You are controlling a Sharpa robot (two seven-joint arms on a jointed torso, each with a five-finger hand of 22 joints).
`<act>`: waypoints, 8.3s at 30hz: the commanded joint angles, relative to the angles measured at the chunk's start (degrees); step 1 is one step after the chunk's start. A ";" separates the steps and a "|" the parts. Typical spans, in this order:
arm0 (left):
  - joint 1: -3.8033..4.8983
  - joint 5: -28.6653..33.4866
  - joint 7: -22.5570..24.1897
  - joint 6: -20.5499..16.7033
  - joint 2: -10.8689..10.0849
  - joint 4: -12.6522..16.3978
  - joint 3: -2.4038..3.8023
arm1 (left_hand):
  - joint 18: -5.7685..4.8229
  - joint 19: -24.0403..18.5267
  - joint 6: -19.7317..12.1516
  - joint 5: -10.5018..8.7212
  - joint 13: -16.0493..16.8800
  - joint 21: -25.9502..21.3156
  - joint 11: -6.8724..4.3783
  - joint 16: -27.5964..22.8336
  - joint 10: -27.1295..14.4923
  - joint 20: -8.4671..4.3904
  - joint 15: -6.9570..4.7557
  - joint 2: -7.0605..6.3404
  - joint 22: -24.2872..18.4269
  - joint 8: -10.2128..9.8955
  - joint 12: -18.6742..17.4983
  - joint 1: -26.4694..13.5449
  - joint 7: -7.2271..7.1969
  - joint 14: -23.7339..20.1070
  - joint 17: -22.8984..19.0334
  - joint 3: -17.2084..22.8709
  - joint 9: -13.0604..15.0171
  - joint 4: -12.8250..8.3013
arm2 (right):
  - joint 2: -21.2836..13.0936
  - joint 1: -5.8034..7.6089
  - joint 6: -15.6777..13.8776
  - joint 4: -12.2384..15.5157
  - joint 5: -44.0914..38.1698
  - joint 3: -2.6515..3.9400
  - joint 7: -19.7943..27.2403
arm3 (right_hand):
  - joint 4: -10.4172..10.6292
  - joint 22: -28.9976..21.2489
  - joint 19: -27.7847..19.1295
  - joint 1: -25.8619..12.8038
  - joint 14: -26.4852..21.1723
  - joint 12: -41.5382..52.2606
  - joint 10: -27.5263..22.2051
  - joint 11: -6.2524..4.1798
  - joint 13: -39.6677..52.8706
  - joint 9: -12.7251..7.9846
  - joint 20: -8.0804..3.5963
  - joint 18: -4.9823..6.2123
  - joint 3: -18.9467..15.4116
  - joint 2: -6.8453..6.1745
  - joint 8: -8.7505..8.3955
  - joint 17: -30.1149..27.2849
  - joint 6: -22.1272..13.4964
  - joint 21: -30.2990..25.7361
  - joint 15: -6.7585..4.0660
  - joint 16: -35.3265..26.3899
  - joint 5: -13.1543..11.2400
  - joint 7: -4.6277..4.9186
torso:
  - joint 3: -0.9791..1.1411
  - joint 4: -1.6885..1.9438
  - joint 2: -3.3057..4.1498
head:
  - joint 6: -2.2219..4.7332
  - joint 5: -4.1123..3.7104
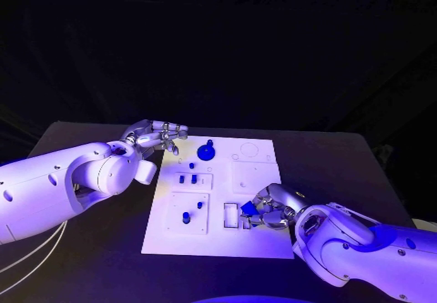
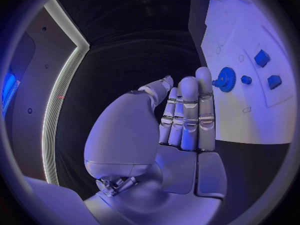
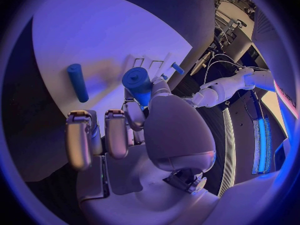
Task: Assemble the parts on the task board
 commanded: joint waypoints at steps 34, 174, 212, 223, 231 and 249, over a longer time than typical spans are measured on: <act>0.03 0.30 0.36 0.88 0.07 0.26 0.04 | 0.32 0.08 -0.43 0.20 0.12 -0.28 0.02 0.22 -0.51 0.39 -0.05 0.29 -0.09 -0.19 0.38 -0.16 -0.02 -0.33 0.01 -0.10 -0.07 0.14 | 6.18 0.30 5.39 -3.53 -2.54 0.03 -3.70 | 0.08 13.90 4.37 -9.08 3.68 2.75 3.36 -1.15 3.99 2.38 -1.09 -1.21 -5.90 1.57 3.84 1.99 1.49 0.43 -1.30 0.12 -16.42 -1.78 | -0.21 0.47 0.36 | -0.25 0.15; 0.03 0.30 -0.09 1.33 -0.34 0.05 0.01 | 0.32 0.06 -0.71 0.20 0.23 -0.53 0.10 -0.20 -0.94 0.42 0.00 0.33 -0.26 -0.16 0.54 0.01 0.07 -0.78 -0.58 -0.09 -0.13 -0.08 | 1.98 0.79 3.67 0.65 -1.27 0.50 1.89 | -6.66 14.40 5.02 0.43 4.10 5.75 6.53 -2.18 9.27 3.34 -1.82 -1.59 -2.13 2.92 7.07 4.75 1.69 2.26 -2.12 1.51 -11.19 -2.88 | -0.47 1.06 0.56 | 0.25 -0.21; -0.04 0.31 0.54 1.37 -0.74 0.18 -0.41 | 0.32 0.05 -0.73 0.20 0.27 -0.58 0.10 -0.17 -0.98 0.43 0.01 0.34 -0.29 -0.13 0.60 0.06 0.06 -0.81 -0.53 -0.10 -0.14 -0.14 | -10.74 2.45 4.16 0.91 5.68 0.22 15.27 | -8.47 13.11 3.11 7.37 3.55 0.21 3.37 -0.11 5.80 -1.48 -0.20 -0.62 1.18 5.04 -1.21 2.44 -0.71 -2.39 -0.38 -0.18 -6.71 -0.34 | -0.40 0.56 0.38 | 0.80 -1.69; -0.12 0.31 0.70 1.57 -0.89 0.42 -0.53 | 0.32 0.05 -0.73 0.20 0.27 -0.58 0.10 -0.17 -0.98 0.43 0.01 0.34 -0.29 -0.13 0.60 0.06 0.06 -0.81 -0.53 -0.10 -0.14 -0.14 | -12.37 0.33 4.57 1.07 -3.80 -0.36 7.37 | -5.22 13.50 3.71 4.17 3.77 -0.04 3.69 -0.47 5.64 -1.33 -0.44 -0.91 -0.25 2.97 -2.50 3.34 1.70 -1.05 -0.67 0.30 -1.70 -0.80 | -0.36 0.52 0.40 | -0.13 -3.27; -0.15 0.31 0.65 1.73 -0.91 0.41 -0.55 | 0.32 0.05 -0.73 0.20 0.27 -0.58 0.10 -0.17 -0.98 0.43 0.01 0.34 -0.29 -0.13 0.60 0.06 0.06 -0.81 -0.53 -0.10 -0.14 -0.14 | -11.60 -0.42 4.46 0.57 -6.55 -0.42 3.47 | -2.88 13.53 3.76 2.12 3.79 -0.30 3.71 -0.38 5.47 -0.60 -0.45 -0.93 -1.49 1.48 -2.82 3.48 2.00 -0.96 -0.63 0.35 -2.60 -0.73 | -0.37 0.78 0.40 | -0.28 -3.57; -0.17 0.31 0.31 2.09 -1.13 0.37 -0.57 | 0.32 0.05 -0.73 0.20 0.27 -0.58 0.10 -0.17 -0.98 0.43 0.01 0.34 -0.29 -0.13 0.60 0.06 0.06 -0.81 -0.53 -0.10 -0.14 -0.14 | -10.25 -1.32 6.10 -0.10 -8.75 -0.44 -0.14 | -0.65 13.67 3.99 1.41 3.86 -0.07 3.96 -0.72 5.68 1.36 -0.59 -1.04 -3.16 0.61 -2.18 3.85 3.16 -0.46 -0.86 0.52 -0.58 -1.21 | -0.42 0.74 0.35 | -0.58 -3.28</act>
